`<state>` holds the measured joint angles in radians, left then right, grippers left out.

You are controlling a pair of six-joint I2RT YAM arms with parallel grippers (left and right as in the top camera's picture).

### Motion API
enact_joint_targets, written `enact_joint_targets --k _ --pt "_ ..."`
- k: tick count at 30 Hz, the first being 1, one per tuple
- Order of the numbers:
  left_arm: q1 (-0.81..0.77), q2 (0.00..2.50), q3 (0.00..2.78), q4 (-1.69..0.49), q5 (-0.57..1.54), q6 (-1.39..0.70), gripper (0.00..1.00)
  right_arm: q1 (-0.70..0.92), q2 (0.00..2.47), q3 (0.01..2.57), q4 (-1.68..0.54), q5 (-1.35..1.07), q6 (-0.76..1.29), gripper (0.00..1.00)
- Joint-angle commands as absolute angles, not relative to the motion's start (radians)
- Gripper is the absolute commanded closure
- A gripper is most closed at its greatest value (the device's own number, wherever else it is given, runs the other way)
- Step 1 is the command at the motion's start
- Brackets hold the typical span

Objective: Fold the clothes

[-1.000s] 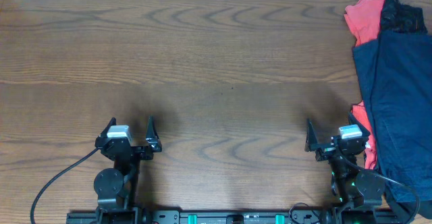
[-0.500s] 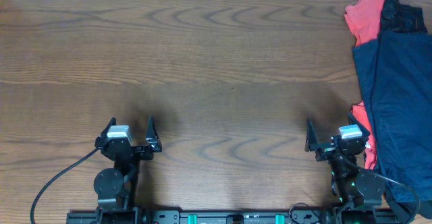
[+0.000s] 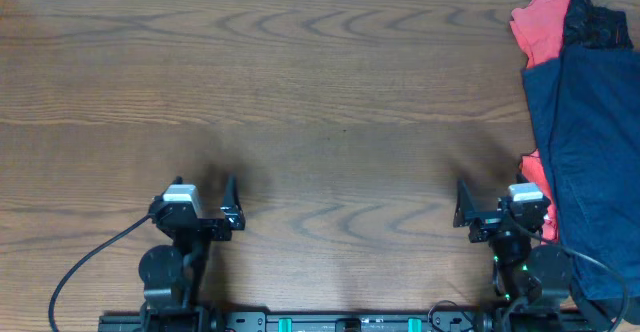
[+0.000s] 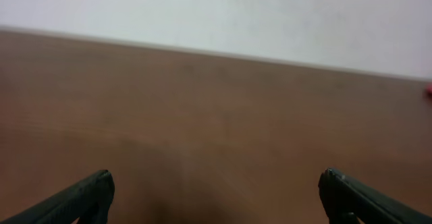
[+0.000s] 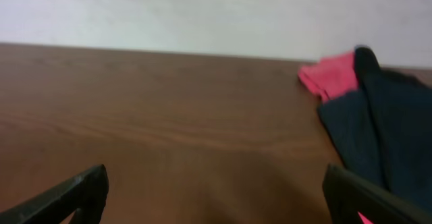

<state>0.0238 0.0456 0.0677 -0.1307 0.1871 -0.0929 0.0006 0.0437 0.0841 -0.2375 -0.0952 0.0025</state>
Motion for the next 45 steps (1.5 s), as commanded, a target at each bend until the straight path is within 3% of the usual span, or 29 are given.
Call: enact_joint_targets --k 1,14,20,29,37,45 --pt "0.019 0.110 0.134 -0.198 0.247 -0.110 0.02 0.005 0.097 0.199 -0.316 0.030 0.022 0.01" --pt "0.019 0.569 0.630 -0.610 0.247 -0.109 0.02 0.005 0.655 0.621 -0.718 0.187 0.081 0.01" --pt "0.019 0.704 0.773 -0.805 0.247 -0.109 0.02 0.005 0.885 0.722 -0.694 0.061 0.104 0.01" --pt "0.019 0.724 0.778 -0.820 0.247 -0.109 0.02 -0.105 1.029 0.727 -0.794 0.442 0.346 0.01" --pt "0.019 0.724 0.778 -0.823 0.247 -0.109 0.02 -0.295 1.166 0.724 -0.800 0.463 0.414 0.01" --pt "0.019 0.724 0.778 -0.838 0.246 -0.109 0.02 -0.360 1.267 0.724 -0.708 0.505 0.497 0.01"
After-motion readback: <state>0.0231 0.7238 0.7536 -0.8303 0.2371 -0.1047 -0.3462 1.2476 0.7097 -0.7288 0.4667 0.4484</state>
